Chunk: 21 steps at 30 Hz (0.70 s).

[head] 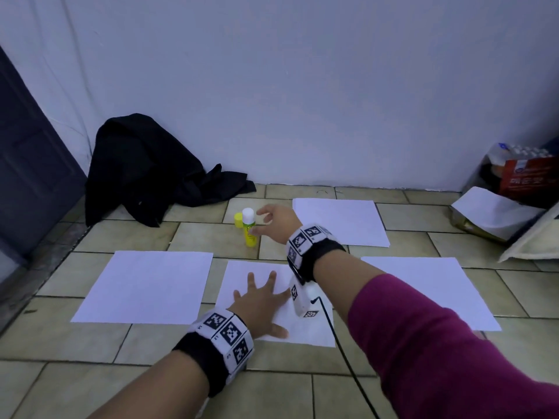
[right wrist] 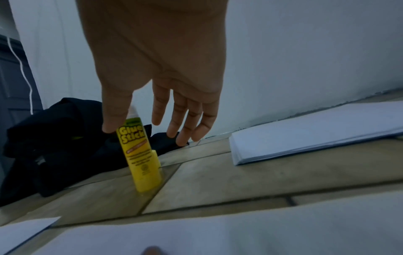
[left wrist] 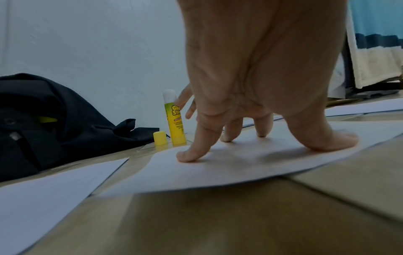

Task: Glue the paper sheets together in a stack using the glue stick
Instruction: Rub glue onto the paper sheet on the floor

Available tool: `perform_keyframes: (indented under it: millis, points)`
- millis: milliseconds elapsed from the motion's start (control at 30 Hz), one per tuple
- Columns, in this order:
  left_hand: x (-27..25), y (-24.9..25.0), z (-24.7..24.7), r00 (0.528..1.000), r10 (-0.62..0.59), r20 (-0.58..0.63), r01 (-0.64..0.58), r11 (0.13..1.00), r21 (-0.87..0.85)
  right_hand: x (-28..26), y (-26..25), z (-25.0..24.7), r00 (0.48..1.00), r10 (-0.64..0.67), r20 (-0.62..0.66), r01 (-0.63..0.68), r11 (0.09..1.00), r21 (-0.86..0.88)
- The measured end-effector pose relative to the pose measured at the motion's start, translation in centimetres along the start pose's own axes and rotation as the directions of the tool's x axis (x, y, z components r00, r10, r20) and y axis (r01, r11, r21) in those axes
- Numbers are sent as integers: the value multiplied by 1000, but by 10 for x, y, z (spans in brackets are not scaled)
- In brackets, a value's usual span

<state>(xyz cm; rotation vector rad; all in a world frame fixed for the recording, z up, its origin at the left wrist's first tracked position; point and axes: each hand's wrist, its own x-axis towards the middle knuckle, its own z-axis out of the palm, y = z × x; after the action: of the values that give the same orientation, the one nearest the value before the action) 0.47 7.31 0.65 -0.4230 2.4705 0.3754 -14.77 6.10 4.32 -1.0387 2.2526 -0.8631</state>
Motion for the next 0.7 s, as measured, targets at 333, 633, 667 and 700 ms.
perform_keyframes:
  millis: [333, 633, 667, 700]
  points:
    - [-1, -2, 2, 1000, -13, -21, 12, 999, -41, -1, -9, -6, 998, 61, -25, -59, 995, 85]
    - [-1, 3, -4, 997, -24, -71, 16, 994, -106, -60, 37, -76, 967, 239, 83, -235, 970, -63]
    - [0, 4, -5, 997, -38, -71, 29, 993, -112, -64, 42, -80, 969, 245, 28, -241, 965, -102]
    - [2, 7, -7, 996, -55, -71, 47, 992, -114, -67, 47, -84, 969, 245, -21, -245, 963, -113]
